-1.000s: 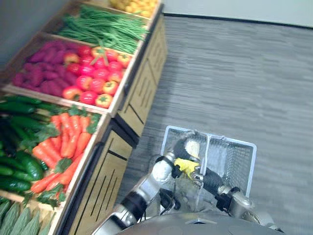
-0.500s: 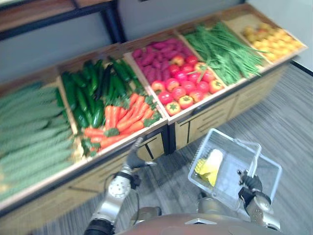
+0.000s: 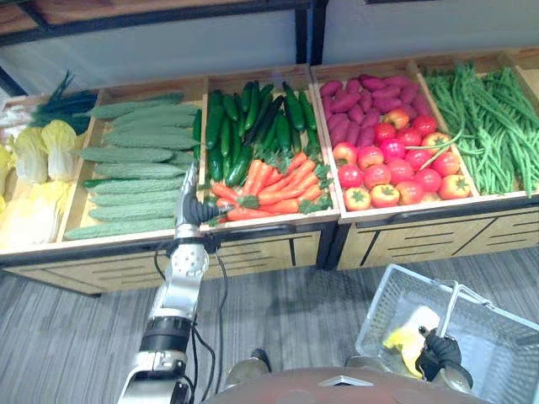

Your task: Pick vegetable in the basket

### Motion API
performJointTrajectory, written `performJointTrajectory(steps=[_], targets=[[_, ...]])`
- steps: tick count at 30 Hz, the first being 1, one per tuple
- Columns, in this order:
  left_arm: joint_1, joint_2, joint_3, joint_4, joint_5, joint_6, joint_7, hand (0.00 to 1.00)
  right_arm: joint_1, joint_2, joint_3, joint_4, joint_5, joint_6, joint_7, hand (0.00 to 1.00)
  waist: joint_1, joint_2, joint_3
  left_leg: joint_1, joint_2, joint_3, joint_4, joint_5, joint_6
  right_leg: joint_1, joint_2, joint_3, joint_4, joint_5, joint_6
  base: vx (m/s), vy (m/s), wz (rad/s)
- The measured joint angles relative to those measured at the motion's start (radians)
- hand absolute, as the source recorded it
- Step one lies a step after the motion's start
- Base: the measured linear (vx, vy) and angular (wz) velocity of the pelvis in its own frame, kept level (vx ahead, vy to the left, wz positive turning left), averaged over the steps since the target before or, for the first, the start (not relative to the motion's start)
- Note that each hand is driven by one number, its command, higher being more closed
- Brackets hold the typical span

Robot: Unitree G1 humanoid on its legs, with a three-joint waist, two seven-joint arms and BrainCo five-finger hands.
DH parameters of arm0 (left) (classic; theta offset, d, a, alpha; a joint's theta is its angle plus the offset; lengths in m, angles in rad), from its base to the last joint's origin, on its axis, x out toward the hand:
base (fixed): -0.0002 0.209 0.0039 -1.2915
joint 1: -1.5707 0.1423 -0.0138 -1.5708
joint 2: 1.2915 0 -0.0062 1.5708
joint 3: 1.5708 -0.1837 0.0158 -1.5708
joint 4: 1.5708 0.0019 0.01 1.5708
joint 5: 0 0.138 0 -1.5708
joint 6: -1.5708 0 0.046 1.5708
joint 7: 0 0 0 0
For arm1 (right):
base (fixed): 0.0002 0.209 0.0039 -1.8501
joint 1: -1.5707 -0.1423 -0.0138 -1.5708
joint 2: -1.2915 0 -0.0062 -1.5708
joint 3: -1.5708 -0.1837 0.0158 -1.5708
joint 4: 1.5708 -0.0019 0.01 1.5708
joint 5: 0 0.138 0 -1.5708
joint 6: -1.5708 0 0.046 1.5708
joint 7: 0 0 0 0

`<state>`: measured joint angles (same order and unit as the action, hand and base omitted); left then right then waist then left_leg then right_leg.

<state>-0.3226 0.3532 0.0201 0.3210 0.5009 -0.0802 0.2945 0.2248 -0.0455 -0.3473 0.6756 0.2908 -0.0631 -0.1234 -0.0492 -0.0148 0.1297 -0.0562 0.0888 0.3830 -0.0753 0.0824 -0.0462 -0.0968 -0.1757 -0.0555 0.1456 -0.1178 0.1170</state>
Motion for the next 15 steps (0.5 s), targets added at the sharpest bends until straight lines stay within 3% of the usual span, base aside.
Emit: performJointTrajectory(steps=[5, 8, 15], targets=[[-0.196, 0.101, -0.053, 0.084, 0.033, 0.002, 0.032, 0.00, -0.091, -0.011, 0.062, -0.096, -0.010, -0.013, -0.022, 1.00, -0.015, 0.006, 0.086, -0.089, -0.007, 0.064, -0.028, 0.022, 0.008, -0.133, 0.002, 0.069, -0.008, 0.060, 0.010, -0.11, 0.067, -0.33], [-0.301, 0.116, -0.081, 0.168, 0.040, 0.010, 0.034, 0.00, -0.126, 0.000, 0.103, -0.138, -0.009, -0.031, -0.047, 1.00, -0.013, 0.012, 0.144, -0.109, -0.006, 0.097, -0.027, 0.032, 0.017, -0.155, 0.005, 0.099, -0.041, 0.094, 0.013, -0.02, 0.038, -0.26], [-0.420, 0.133, -0.139, 0.261, 0.039, 0.026, 0.033, 0.00, -0.141, 0.007, 0.158, -0.214, -0.010, -0.043, -0.078, 1.00, -0.001, 0.014, 0.191, -0.170, 0.020, 0.140, -0.022, 0.056, 0.008, -0.236, 0.032, 0.128, -0.044, 0.137, 0.005, 0.05, -0.001, -0.13]])
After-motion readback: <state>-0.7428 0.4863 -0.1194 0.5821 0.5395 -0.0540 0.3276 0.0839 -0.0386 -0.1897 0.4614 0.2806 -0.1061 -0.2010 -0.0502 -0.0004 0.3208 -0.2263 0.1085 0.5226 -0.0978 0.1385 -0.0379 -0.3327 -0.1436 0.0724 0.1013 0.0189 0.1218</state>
